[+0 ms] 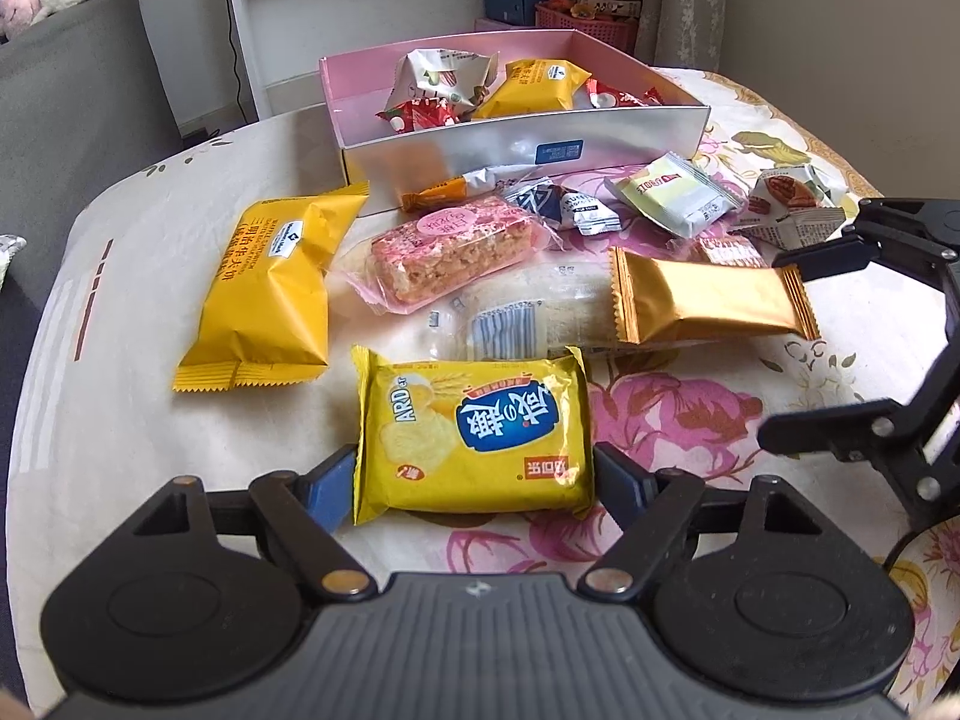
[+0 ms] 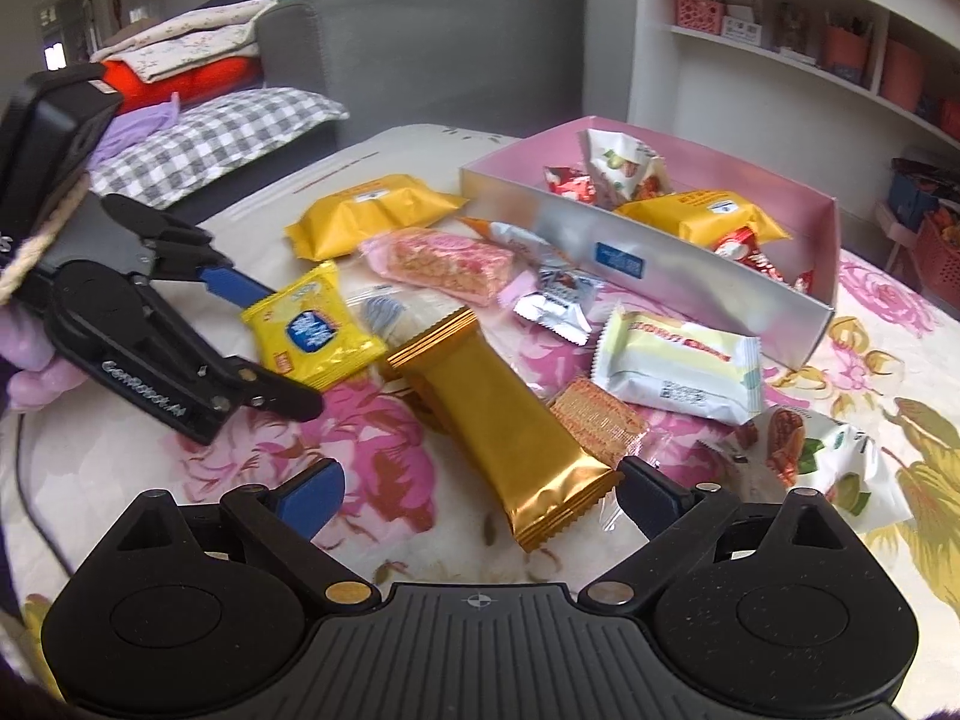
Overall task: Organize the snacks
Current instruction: 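Carry the yellow biscuit packet to the box with the left tool while the right tool grasps the gold bar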
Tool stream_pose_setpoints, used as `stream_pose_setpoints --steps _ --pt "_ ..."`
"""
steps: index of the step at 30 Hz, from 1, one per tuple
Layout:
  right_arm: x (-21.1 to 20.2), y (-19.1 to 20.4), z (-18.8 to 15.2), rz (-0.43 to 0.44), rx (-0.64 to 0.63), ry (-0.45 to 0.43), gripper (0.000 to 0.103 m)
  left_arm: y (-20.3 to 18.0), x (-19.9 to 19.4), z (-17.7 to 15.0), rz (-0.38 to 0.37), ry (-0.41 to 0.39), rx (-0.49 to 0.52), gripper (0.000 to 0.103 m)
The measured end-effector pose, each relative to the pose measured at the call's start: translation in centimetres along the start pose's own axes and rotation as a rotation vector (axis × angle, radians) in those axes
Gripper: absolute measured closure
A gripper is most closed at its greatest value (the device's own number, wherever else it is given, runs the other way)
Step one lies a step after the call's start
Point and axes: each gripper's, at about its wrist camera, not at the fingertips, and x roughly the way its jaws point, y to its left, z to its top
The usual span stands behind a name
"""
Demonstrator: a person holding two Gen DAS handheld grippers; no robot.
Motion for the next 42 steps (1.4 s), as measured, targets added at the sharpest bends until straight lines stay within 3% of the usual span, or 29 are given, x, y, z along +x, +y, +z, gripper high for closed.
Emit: stream_pose_setpoints --steps 4,9,16,19,23,28,42 --pt "-0.4 0.4 0.3 0.055 -0.017 0.006 0.007 0.3 -0.1 -0.1 0.002 0.004 -0.012 0.024" --pt "-0.3 0.7 0.5 -0.003 -0.049 -0.024 0.008 0.3 -0.1 -0.1 0.005 0.004 -0.014 0.024" --pt "0.4 0.6 0.9 -0.075 -0.096 -0.052 0.042 0.3 -0.1 -0.1 0.007 0.002 -0.013 0.024" --pt "0.6 0.9 1.0 -0.085 -0.119 -0.056 0.053 0.3 -0.1 -0.1 0.007 0.002 -0.012 0.025" --pt "0.9 1.6 1.1 -0.093 -0.166 -0.056 0.057 0.3 -0.2 0.0 0.003 0.001 -0.01 0.027" --pt "1.2 2.5 1.4 -0.112 -0.22 -0.052 0.075 0.2 -0.2 0.1 0.003 0.001 -0.01 0.03" --pt "-0.3 0.8 2.5 -0.141 -0.136 -0.095 0.076 0.6 -1.3 0.7 -0.023 -0.021 -0.034 0.032"
